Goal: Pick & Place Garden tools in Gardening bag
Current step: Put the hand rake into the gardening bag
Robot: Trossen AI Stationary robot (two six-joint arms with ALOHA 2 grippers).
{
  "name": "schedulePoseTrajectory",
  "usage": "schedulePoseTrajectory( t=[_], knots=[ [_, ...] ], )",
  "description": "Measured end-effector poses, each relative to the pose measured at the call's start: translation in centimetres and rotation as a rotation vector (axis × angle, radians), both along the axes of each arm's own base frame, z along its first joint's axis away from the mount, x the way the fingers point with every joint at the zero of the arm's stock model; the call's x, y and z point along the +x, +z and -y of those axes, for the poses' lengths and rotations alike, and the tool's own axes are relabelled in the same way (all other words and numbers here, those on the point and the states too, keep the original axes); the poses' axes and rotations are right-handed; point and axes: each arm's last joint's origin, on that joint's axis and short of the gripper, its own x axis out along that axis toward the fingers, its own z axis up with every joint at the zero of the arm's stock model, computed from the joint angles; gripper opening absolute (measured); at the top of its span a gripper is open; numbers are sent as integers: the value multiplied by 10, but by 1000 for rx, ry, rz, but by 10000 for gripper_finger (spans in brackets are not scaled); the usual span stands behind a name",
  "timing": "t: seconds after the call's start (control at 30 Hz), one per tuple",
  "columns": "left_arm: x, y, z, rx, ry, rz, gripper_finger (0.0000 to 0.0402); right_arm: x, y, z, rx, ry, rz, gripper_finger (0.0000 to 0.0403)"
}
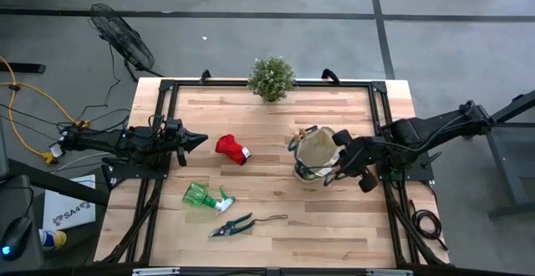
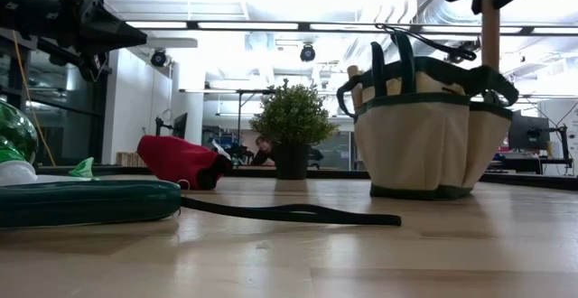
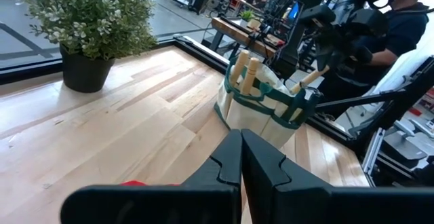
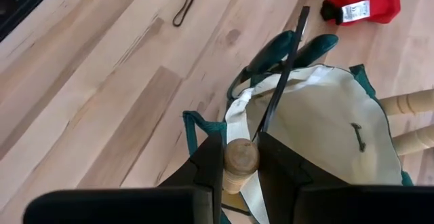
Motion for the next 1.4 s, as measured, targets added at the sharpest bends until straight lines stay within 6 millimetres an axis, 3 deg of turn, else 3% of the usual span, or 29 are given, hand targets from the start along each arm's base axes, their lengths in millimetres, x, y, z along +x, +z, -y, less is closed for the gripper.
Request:
schedulePoseTrajectory(
  t=[0.33,0.5,1.03,1.4],
  knots=[
    [0,0,0,1,13,1,0,-1,-1,0,-59,-8,0,56],
    [0,0,-1,-2,20,3,0,-1,-1,3,-71,-127,12,57],
    [0,0,-1,-19,25,8,0,2,2,8,202,-794,116,57],
    [0,0,-1,-20,24,8,0,2,2,9,220,-843,119,77]
  ],
)
